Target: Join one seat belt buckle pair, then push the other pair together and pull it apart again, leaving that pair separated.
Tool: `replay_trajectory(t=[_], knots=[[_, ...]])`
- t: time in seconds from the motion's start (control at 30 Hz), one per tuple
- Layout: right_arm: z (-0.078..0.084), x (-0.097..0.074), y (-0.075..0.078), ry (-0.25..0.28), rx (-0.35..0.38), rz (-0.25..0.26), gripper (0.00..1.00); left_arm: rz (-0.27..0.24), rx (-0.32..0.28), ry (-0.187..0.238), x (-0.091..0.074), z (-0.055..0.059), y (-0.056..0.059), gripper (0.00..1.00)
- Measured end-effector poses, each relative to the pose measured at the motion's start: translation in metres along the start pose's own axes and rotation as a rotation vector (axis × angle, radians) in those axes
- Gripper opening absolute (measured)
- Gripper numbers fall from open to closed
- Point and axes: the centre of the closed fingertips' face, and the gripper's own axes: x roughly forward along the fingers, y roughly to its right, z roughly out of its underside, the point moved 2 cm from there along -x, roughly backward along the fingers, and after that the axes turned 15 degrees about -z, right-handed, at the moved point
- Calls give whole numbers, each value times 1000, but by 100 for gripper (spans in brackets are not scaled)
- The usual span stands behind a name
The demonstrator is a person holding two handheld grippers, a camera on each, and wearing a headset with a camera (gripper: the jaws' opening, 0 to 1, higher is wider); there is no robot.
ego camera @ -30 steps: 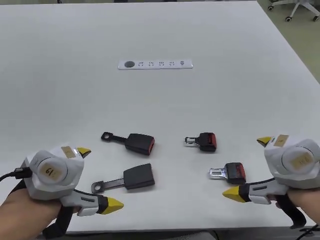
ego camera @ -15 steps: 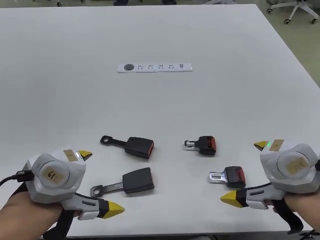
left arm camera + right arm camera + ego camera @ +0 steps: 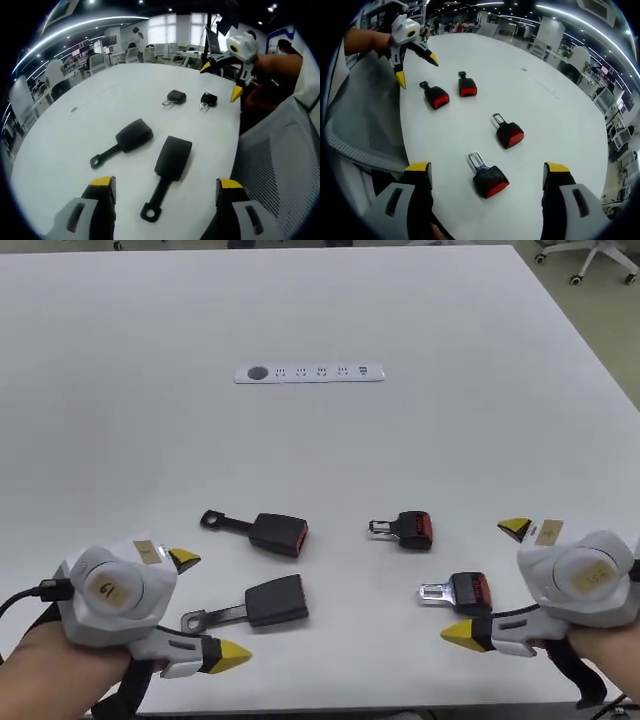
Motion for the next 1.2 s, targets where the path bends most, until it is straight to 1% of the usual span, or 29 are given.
replay_trajectory(t=[0.07, 0.13, 0.17, 0.2, 0.23, 0.27, 0.33, 0.37, 0.4, 0.47, 0.57, 0.6, 0.63, 0.67, 0.7, 0.73, 0.8, 0.87, 0.97, 1.03, 1.1, 1.13, 1.2], knots=[[-3, 1, 0, 8, -17, -9, 88, 5, 7, 2, 2, -1, 1, 80], [-4, 3, -3, 11, -38, -38, 81, 14, 16, 0, 5, 0, 3, 74], [-3, 4, -3, 4, -51, -40, 78, 19, 17, -5, 7, 1, 4, 71], [-2, 6, -3, -6, -58, -39, 77, 20, 17, -13, 8, 1, 6, 71], [0, 8, -4, -21, -70, -52, 76, 22, 17, -18, 10, 1, 7, 71], [0, 10, -5, -23, -73, -62, 73, 25, 18, -19, 11, 1, 9, 70], [3, 14, -3, -33, -87, -69, 71, 38, 30, -19, 13, -4, 12, 67], [4, 14, -3, -41, -93, -77, 69, 42, 37, -21, 14, -4, 13, 66], [5, 16, -4, -45, -100, -91, 66, 46, 46, -23, 17, -3, 13, 66], [7, 19, -4, -42, -94, -113, 60, 47, 57, -23, 20, -7, 12, 65], [9, 21, -3, -59, -99, -117, 59, 49, 64, -30, 30, -7, 12, 62], [10, 23, -4, -63, -102, -132, 57, 50, 64, -27, 31, -7, 11, 60], [11, 23, -5, -65, -106, -140, 55, 51, 60, -22, 33, -9, 11, 58], [12, 26, -4, -79, -128, -149, 55, 60, 57, -11, 33, -13, 13, 56], [16, 29, -1, -94, -137, -156, 56, 69, 61, -2, 34, -15, 14, 52], [16, 29, 1, -98, -138, -163, 55, 79, 70, 1, 35, -17, 17, 51], [16, 30, 3, -103, -141, -181, 55, 88, 83, -3, 37, -18, 18, 49], [17, 31, 6, -120, -155, -193, 54, 101, 92, -13, 38, -17, 18, 48], [20, 33, 5, -154, -176, -236, 52, 127, 111, -30, 37, -14, 21, 47], [23, 36, 8, -170, -189, -240, 52, 137, 122, -37, 38, -11, 22, 45], [24, 35, 7, -184, -191, -254, 51, 147, 141, -39, 40, -9, 25, 44], [25, 35, 7, -191, -198, -257, 50, 150, 151, -47, 41, -7, 26, 43], [27, 36, 5, -197, -200, -266, 49, 149, 163, -55, 45, -1, 23, 43]])
